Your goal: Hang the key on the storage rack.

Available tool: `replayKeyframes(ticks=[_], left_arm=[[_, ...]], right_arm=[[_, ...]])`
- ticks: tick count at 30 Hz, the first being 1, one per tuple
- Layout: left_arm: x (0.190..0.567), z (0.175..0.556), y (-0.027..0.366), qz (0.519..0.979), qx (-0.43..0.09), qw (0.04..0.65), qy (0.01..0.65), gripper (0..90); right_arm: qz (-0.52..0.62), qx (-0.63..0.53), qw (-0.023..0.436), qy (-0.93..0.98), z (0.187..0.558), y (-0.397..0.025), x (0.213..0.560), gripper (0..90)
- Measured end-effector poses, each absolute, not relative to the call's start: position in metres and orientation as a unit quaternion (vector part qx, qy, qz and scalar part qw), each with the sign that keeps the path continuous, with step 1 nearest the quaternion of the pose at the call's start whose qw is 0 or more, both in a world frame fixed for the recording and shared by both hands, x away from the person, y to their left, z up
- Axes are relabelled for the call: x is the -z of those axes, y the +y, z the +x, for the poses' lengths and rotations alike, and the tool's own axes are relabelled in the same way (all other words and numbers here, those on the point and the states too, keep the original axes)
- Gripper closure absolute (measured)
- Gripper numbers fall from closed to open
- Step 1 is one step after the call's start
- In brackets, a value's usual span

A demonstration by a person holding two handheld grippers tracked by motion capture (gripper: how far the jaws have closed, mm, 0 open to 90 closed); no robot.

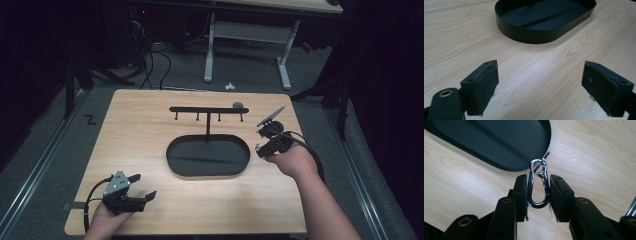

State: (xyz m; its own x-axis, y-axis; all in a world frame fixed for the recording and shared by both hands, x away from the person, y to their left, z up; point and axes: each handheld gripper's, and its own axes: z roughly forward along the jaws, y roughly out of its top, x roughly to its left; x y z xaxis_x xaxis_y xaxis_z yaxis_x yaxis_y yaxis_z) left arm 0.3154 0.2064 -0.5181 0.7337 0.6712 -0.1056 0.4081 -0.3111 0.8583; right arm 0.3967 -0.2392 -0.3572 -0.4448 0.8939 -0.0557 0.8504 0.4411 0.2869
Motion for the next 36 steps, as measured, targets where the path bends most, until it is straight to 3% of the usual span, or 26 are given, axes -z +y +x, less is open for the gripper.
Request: replayKeyframes(ticks=[36], left_arm=[[0.518,0.315,0.207,0.800,-0.134,0.479,0.337,14.5]], right_arm=[[0.509,-0.135,0.130,0.840,0.423,-0.215,0.320,68.4]])
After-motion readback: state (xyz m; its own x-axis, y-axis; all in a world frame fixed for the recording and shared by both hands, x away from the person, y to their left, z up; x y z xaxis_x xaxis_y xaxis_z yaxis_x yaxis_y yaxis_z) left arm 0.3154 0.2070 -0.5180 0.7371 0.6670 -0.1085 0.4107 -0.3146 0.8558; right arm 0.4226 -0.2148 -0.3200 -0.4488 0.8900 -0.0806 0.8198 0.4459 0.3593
